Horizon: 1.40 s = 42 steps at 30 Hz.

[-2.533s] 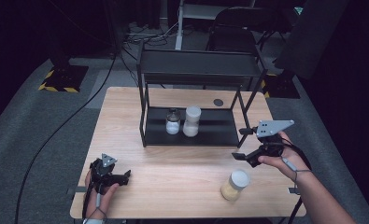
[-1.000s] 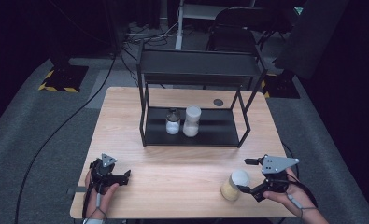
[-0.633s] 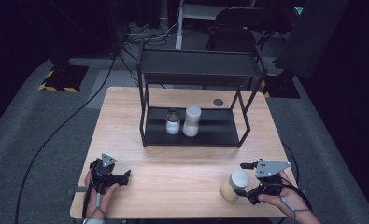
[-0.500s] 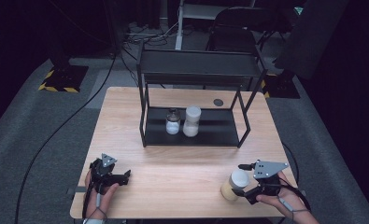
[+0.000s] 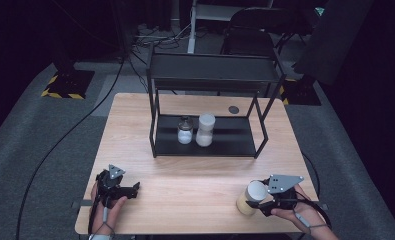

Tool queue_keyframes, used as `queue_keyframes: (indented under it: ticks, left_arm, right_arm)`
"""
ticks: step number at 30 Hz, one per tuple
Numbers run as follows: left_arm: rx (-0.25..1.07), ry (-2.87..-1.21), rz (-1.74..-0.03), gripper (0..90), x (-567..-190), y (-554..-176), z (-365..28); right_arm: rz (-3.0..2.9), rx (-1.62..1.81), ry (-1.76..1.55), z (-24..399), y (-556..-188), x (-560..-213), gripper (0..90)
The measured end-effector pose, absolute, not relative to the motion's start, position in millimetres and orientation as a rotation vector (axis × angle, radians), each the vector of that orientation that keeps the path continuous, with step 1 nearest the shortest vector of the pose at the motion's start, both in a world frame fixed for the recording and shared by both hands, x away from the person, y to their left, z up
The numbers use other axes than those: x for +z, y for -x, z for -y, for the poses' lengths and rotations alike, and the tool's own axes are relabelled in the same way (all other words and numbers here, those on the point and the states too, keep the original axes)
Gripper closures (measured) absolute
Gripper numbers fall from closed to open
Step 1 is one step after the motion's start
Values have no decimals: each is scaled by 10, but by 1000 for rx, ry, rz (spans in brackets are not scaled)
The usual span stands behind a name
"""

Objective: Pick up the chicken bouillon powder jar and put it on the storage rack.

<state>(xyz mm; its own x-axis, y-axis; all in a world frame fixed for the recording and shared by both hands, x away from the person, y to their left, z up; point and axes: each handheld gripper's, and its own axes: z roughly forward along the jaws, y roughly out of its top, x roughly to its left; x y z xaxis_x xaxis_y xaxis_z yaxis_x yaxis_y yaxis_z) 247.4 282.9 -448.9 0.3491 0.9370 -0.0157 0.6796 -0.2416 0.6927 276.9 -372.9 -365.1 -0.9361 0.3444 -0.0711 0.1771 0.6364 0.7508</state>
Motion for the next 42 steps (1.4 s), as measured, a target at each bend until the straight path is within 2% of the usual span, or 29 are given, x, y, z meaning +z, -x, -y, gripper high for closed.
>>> queue_keyframes:
  ticks: [14,31,42]
  left_arm:
    - [547,-2007,-1404,5,-4489,-2475,-2829]
    - [547,-2007,-1404,5,-4490,-2474,-2829]
    - [547,-2006,-1405,5,-4489,-2475,-2828]
  right_arm:
    - [-2659,1196,-421,3724,-2814,-3534,336]
    - [-2615,1192,-390,3716,-2971,-3083,336]
    - [-2600,1209,-391,3698,-3203,-2903,336]
